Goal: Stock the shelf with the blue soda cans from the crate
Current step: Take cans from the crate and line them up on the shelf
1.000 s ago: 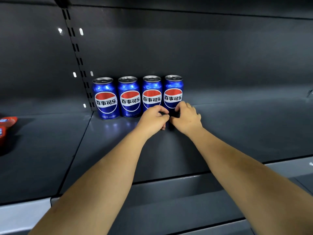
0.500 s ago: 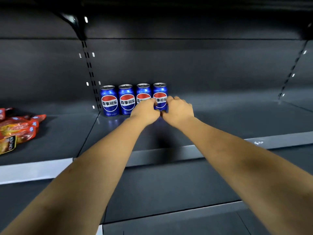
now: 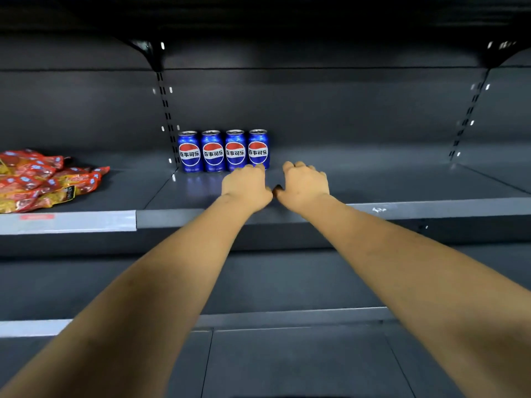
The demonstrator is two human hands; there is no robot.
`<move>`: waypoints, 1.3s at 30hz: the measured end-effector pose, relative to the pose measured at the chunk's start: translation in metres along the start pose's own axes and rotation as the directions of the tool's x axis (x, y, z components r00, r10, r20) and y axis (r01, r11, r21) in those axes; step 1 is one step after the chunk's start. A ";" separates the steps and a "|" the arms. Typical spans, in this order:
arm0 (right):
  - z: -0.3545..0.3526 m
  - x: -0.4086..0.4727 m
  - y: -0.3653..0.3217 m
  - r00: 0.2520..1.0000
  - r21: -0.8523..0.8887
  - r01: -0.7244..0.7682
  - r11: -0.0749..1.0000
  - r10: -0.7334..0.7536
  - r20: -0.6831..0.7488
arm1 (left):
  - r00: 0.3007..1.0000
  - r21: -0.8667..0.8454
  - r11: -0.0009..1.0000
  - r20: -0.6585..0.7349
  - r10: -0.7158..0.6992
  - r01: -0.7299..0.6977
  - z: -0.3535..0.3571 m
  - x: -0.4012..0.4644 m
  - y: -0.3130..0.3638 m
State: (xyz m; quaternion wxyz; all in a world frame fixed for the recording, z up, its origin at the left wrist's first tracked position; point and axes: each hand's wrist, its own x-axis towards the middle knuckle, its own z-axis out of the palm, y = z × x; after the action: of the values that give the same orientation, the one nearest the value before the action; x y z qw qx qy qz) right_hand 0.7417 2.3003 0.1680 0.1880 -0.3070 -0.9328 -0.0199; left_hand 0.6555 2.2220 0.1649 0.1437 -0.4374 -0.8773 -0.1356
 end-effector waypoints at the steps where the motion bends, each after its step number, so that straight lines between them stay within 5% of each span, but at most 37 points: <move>1: -0.002 -0.008 0.002 1.000 0.001 0.003 1.000 -0.003 0.008 | 1.000 0.016 1.000 0.003 0.000 -0.001 -0.002 -0.009 0.005; 16: -0.015 -0.091 -0.007 0.999 -0.066 -0.006 0.998 0.009 0.044 | 0.995 0.136 0.986 0.042 0.091 -0.096 -0.018 -0.092 0.031; 29: 0.017 -0.174 -0.059 0.976 -0.124 -0.002 0.992 0.029 0.216 | 0.962 0.191 0.974 0.263 0.067 -0.120 0.009 -0.183 -0.027; 39: 0.021 -0.216 -0.008 0.956 -0.118 0.018 0.993 0.017 0.294 | 0.939 0.191 0.973 0.340 0.056 -0.127 0.035 -0.217 0.012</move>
State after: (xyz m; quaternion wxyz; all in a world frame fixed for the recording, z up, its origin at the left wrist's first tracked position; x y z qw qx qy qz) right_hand 0.8898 2.1745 0.0702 0.0285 -0.3171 -0.9475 -0.0296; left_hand 0.7857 2.0839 0.0534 0.0454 -0.4768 -0.8769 0.0401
